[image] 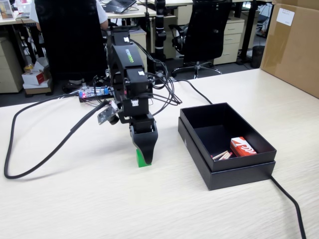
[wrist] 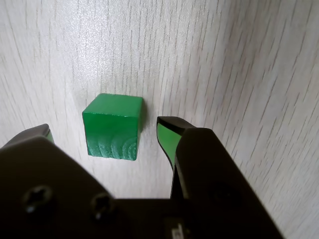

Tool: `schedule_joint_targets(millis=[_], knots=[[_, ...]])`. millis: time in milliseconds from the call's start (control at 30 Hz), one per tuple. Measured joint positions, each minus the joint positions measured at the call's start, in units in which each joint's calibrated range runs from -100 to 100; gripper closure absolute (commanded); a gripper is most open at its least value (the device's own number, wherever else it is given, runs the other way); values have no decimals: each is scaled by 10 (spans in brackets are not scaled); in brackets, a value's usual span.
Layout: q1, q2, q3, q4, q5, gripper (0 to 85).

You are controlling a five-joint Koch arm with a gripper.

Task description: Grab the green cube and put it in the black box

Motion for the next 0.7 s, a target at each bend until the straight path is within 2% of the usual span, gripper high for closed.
schedule_joint_targets(millis=[133, 367, 567, 700], knots=[[0, 32, 10, 0, -3, 480], [-4, 47, 31, 0, -5, 837], [-3, 44, 32, 0, -4, 847], [18, -57, 31, -26, 2, 847]])
